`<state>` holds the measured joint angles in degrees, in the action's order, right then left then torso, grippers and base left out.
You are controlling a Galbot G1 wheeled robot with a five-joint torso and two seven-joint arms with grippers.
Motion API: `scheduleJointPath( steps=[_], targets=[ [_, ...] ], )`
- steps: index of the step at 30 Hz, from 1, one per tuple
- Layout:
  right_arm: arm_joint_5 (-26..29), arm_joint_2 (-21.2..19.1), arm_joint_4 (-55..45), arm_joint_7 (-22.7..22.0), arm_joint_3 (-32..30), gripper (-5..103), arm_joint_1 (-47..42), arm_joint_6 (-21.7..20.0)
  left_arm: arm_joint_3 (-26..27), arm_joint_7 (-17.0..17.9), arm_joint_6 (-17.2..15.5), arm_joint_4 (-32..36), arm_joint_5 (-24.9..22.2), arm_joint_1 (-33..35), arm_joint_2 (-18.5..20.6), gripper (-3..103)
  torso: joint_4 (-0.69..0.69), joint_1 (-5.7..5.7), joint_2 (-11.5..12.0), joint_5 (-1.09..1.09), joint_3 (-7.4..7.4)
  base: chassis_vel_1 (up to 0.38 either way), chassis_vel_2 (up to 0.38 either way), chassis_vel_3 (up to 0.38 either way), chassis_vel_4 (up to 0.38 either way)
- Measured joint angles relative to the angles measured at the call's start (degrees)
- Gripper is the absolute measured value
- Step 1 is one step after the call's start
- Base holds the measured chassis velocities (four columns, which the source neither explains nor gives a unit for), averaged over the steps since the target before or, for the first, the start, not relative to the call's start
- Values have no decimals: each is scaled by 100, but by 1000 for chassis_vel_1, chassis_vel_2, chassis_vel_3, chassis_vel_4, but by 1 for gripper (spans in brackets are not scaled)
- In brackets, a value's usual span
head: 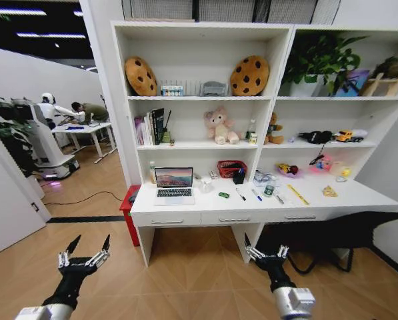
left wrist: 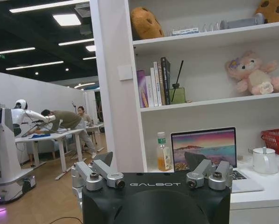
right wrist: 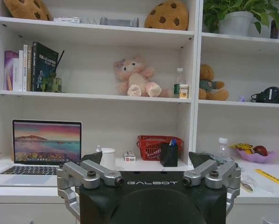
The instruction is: Organize the objects on the table.
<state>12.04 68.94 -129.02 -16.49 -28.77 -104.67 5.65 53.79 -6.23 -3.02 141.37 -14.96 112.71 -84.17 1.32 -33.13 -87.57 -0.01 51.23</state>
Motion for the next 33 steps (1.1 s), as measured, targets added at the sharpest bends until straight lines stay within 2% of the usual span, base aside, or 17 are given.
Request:
scheduleJointPath(
  steps=[1, 4, 6, 8, 12, 23, 33],
  targets=[
    [-3, 29, 0, -31, -4, 100, -26, -68, -8, 20, -129, 131, -7, 33, -20, 88, 0, 0, 0, 2, 0, 0, 0, 0, 0],
    [4, 48, 11, -36, -4, 100, -46, -94, 15, 46, -209, 178, -22, 30, 4, 85, 0, 0, 0, 2, 0, 0, 0, 0, 0],
    [21, 53, 9, -32, -3, 100, -66, -102, 52, 57, -218, 184, -6, 12, 23, 90, 0, 0, 0, 1, 0, 0, 0, 0, 0],
    [34, 46, -39, 5, -2, 100, -119, -107, 60, 85, -160, 149, 50, 5, 4, 98, 0, 0, 0, 1, 0, 0, 0, 0, 0],
    [38, 19, -55, 52, -36, 100, -157, -63, -72, 84, -128, 126, 133, 5, -90, 94, 0, 0, 0, 0, 0, 0, 0, 0, 0],
    [50, 98, -28, 95, -36, 100, -144, 24, -128, 68, -126, 126, 178, 24, -76, 94, 0, 2, -2, 1, 0, -34, 38, 37, -22],
    [-58, 235, 51, 131, 19, 100, -117, 111, -96, 64, -81, 64, 152, 26, -106, 92, 0, -1, 0, 1, 1, -181, 193, 187, -191]
  ],
)
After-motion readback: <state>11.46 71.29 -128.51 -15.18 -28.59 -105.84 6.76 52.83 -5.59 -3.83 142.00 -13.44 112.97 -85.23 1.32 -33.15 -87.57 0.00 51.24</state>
